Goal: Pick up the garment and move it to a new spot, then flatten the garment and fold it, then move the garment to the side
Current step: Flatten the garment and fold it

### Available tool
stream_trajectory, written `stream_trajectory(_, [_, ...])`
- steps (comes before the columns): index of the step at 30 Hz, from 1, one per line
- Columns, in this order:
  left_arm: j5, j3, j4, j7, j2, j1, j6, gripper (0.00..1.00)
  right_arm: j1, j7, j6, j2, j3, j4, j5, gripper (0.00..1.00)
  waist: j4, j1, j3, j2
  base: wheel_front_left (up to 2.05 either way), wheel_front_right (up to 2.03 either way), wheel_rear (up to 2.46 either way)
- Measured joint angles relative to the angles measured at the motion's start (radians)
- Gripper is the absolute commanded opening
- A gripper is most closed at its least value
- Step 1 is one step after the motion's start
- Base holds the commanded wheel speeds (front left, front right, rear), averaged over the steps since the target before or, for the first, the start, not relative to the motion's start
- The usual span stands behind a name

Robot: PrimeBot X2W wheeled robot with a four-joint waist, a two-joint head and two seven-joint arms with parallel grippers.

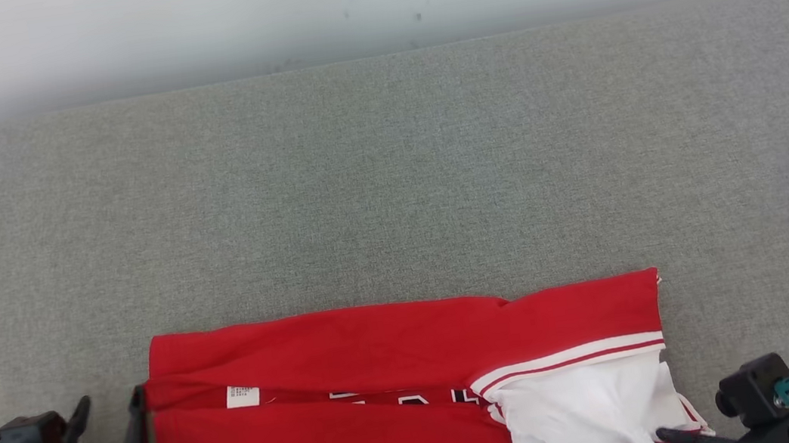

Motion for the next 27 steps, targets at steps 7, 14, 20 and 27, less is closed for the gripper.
stream_trajectory(7, [0.0, 0.046, -0.026, -0.032, 0.017, 0.042, 0.068, 1.0, 0.05, 0.026, 0.0, -0.003, -0.053, 0.003, 0.005, 1.0, 0.002, 0.0, -0.006, 0.0, 0.0, 0.0, 0.0])
stream_trajectory(14, [0.0, 0.073, -0.143, -0.071, -0.007, 0.063, 0.107, 1.0, 0.043, -0.016, 0.0, 0.015, -0.121, -0.001, -0.045, 1.0, 0.002, 0.0, -0.027, -0.0001, 0.0, 0.0, 0.0])
stream_trajectory(20, [0.034, 0.072, -0.288, -0.073, -0.04, 0.127, 0.125, 1.0, 0.023, -0.124, 0.0, 0.101, -0.177, 0.008, -0.117, 1.0, 0.005, 0.0, -0.062, 0.0, 0.0, 0.0, 0.0])
stream_trajectory(27, [0.046, 0.075, -0.435, -0.073, -0.044, 0.237, 0.133, 1.0, 0.027, -0.248, -0.003, 0.197, -0.238, 0.078, -0.215, 1.0, 0.005, -0.0001, -0.099, -0.0001, 0.0, 0.0, 0.0])
